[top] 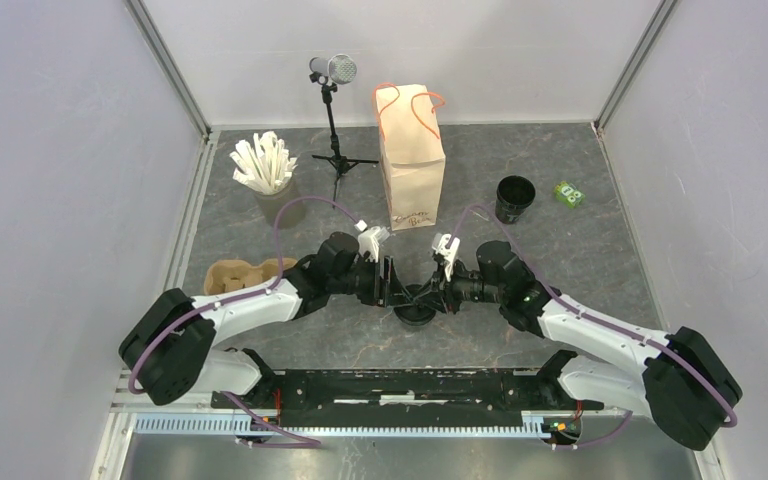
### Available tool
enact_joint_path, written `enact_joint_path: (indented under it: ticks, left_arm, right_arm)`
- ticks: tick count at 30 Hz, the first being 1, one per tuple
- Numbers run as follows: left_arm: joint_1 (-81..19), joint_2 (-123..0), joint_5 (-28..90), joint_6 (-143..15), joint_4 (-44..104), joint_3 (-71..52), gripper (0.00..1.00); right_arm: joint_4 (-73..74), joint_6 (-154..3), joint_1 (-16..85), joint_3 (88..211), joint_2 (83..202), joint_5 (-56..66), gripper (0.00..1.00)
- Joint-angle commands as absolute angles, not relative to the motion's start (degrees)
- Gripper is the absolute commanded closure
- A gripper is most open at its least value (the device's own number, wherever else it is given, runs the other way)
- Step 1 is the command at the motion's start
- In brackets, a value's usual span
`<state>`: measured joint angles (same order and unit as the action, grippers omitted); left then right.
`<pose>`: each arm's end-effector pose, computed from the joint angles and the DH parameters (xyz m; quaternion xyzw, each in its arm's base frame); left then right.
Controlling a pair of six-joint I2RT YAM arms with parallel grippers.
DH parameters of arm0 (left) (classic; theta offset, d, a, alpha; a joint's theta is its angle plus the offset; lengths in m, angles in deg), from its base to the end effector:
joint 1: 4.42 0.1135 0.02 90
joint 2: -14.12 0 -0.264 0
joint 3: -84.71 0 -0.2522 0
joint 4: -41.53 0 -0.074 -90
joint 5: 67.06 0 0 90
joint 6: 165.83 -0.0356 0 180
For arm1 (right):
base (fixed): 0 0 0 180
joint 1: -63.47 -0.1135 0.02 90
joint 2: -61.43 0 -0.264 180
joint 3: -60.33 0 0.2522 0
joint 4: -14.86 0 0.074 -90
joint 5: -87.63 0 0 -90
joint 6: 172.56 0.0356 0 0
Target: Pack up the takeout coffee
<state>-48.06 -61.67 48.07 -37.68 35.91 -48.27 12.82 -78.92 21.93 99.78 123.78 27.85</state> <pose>0.1806 -0.1931 0.1880 0.1427 0.8575 -0.4435 0.2182 0.1564 0.1625 0.2050 -0.3969 0.7243 0.4023 0.3949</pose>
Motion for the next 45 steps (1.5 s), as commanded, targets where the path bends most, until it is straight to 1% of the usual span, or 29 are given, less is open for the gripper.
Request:
enact_joint_path:
  ticks: [1, 3, 6, 10, 14, 15, 18, 22, 25, 30, 38, 42, 45]
  left_arm:
    - [-48.61, -63.4, 43.92, -36.72, 35.24, -49.05, 0.41]
    - [-48.71, -63.53, 43.41, -36.73, 35.15, -49.33, 0.42]
    - [-49.27, -63.53, 42.43, -36.52, 35.15, -49.88, 0.43]
    - [-50.17, -64.16, 41.56, -36.42, 35.15, -49.97, 0.45]
    - [-51.47, -64.28, 40.24, -36.47, 35.1, -50.26, 0.46]
    - [-51.82, -64.23, 39.88, -36.54, 35.23, -50.32, 0.46]
    - [-52.64, -64.27, 39.12, -36.63, 36.14, -50.83, 0.46]
    - [-52.98, -64.78, 39.12, -36.28, 37.3, -51.29, 0.46]
    - [-53.14, -64.9, 38.9, -36.26, 37.51, -51.38, 0.46]
    - [-53.29, -65.09, 38.35, -36.41, 37.52, -51.64, 0.46]
    - [-53.37, -65.46, 37.7, -36.15, 38.39, -52.52, 0.47]
    - [-53.46, -65.52, 37.62, -36.17, 38.44, -52.61, 0.47]
    - [-53.55, -65.73, 37.53, -36.16, 38.4, -52.83, 0.47]
  right_arm:
    - [6.53, -80.95, 22.08, 101.38, 124.5, 28.04, 0.73]
    - [6.01, -80.3, 22.08, 102.09, 124.03, 27.91, 0.72]
    - [5.36, -78.62, 22.1, 102.74, 122.16, 26.91, 0.65]
    - [4.13, -74.95, 22.08, 103.13, 117.84, 21.02, 0.58]
    - [2.1, -70.78, 22.1, 103.97, 112.57, 16.05, 0.45]
    - [1.48, -69.46, 22.08, 103.93, 111.38, 14.27, 0.44]
    - [0.51, -63.52, 22.08, 102.59, 108.09, 10.01, 0.41]
    - [-0.05, -55.63, 22.08, 99.23, 104.38, 8.92, 0.38]
    - [0.13, -51.62, 22.08, 97.15, 102.04, 7.76, 0.34]
    - [2.55, -46.72, 22.08, 93.38, 99.89, 6.6, 0.32]
    - [7.72, -43.54, 22.12, 89.32, 101.34, 8.53, 0.33]
    - [13.59, -40.42, 22.08, 85.72, 102.41, 11.61, 0.35]
    - [14.51, -40.15, 22.08, 83.39, 102.56, 11.93, 0.37]
